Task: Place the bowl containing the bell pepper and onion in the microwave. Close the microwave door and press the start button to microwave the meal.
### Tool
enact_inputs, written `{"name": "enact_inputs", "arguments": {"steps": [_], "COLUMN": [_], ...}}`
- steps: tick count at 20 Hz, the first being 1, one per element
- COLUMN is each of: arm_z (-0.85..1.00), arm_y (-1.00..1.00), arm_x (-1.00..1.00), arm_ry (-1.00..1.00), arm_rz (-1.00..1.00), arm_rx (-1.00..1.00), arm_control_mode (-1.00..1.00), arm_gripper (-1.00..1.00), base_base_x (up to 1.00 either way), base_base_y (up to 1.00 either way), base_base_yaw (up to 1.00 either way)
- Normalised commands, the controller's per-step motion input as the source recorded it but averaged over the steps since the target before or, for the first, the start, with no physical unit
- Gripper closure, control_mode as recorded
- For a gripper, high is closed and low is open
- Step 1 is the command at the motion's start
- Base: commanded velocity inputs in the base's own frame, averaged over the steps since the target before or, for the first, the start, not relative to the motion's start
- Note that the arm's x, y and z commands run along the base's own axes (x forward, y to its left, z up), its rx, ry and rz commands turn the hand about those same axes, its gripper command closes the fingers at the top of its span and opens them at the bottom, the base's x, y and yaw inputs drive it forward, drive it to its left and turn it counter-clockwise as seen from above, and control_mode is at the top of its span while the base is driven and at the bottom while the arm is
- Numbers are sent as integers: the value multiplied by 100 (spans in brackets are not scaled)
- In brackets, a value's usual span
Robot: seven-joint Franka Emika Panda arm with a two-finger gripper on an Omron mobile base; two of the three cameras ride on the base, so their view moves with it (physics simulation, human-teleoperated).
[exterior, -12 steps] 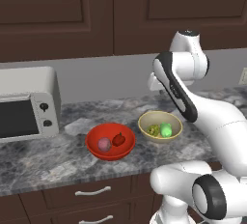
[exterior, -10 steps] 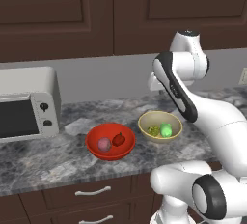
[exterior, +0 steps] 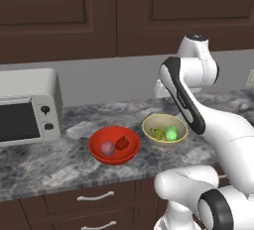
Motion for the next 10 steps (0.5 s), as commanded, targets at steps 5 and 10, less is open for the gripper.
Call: {"name": "enact_inputs", "arguments": {"steps": [5,10], "arm_z": [-19,-2], "arm_y": [0,0], "arm_x": [-32,-19], "arm_ry": [-6,-2], "arm_rz": [-1,-5], "arm_rx": [2,6], "arm_control_mode": [-100,-100], "arm_gripper": [-100,-100], "base_base_x": [0,0], "base_base_y": [0,0], "base_base_yaw": [0,0]}}
